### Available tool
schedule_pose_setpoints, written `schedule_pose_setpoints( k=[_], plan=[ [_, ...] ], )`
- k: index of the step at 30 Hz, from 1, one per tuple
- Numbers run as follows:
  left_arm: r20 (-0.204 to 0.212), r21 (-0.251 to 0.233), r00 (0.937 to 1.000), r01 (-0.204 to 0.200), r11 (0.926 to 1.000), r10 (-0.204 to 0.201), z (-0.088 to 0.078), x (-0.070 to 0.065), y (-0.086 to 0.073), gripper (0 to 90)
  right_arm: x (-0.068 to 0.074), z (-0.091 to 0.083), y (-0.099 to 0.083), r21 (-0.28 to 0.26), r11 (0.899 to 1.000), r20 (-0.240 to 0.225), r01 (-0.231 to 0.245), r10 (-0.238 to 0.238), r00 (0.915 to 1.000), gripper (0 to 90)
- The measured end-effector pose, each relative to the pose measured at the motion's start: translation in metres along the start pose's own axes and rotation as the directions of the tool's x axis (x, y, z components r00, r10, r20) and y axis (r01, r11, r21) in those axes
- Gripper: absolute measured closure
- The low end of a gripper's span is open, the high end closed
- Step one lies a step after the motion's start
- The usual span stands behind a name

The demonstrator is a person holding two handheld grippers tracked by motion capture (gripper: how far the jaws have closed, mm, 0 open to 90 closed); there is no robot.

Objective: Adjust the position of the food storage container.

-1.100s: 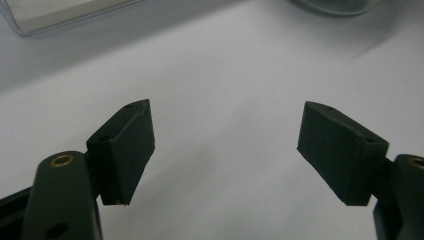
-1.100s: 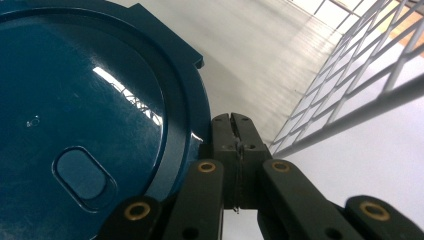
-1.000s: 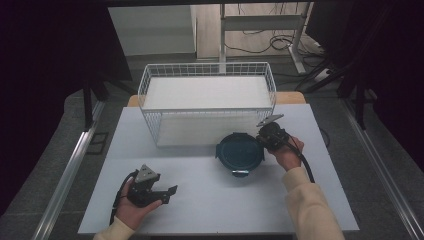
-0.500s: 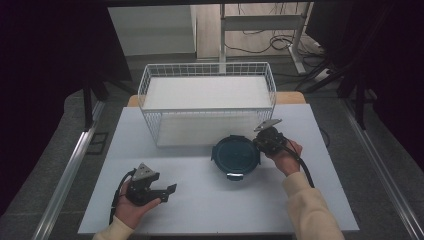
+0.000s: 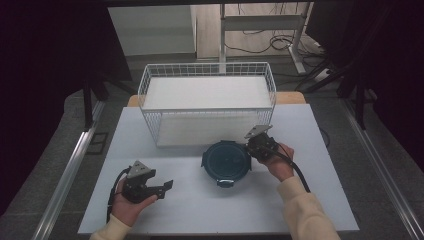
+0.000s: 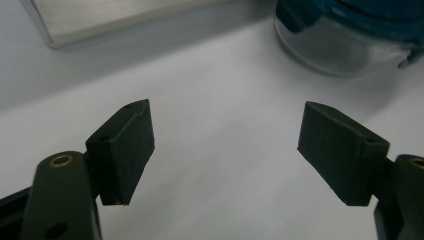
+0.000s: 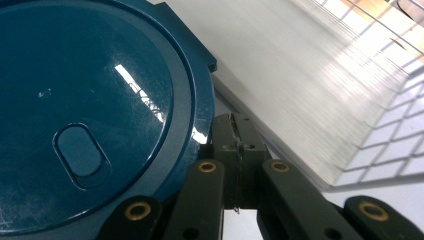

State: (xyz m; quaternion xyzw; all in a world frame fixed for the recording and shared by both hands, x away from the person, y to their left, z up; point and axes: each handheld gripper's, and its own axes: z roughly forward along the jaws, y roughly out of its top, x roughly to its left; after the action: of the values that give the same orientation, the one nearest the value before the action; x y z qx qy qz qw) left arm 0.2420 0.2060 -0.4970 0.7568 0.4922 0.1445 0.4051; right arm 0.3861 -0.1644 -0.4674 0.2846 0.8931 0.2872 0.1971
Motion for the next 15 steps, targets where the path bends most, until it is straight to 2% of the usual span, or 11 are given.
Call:
schedule_pose_setpoints(
  k=[3,8,15],
  plan=[
    [-0.005,-0.008,0.9999,0.013,0.9999,-0.013,-0.003,0.004,0.001,22.2,0.005,0.0,0.001,-0.003,1.0,-0.01,0.013,-0.013,0.9999,89.9],
    [-0.007,-0.011,0.9999,0.011,0.9999,-0.011,-0.003,0.003,0.002,22.3,0.014,0.002,0.004,-0.015,1.0,-0.03,0.023,-0.023,0.9993,90.0],
    [-0.015,-0.019,0.9997,0.021,0.9996,-0.021,-0.006,0.004,0.003,22.5,0.027,0.0,0.009,-0.032,0.997,-0.058,0.063,-0.065,0.9962,90.0]
  ],
)
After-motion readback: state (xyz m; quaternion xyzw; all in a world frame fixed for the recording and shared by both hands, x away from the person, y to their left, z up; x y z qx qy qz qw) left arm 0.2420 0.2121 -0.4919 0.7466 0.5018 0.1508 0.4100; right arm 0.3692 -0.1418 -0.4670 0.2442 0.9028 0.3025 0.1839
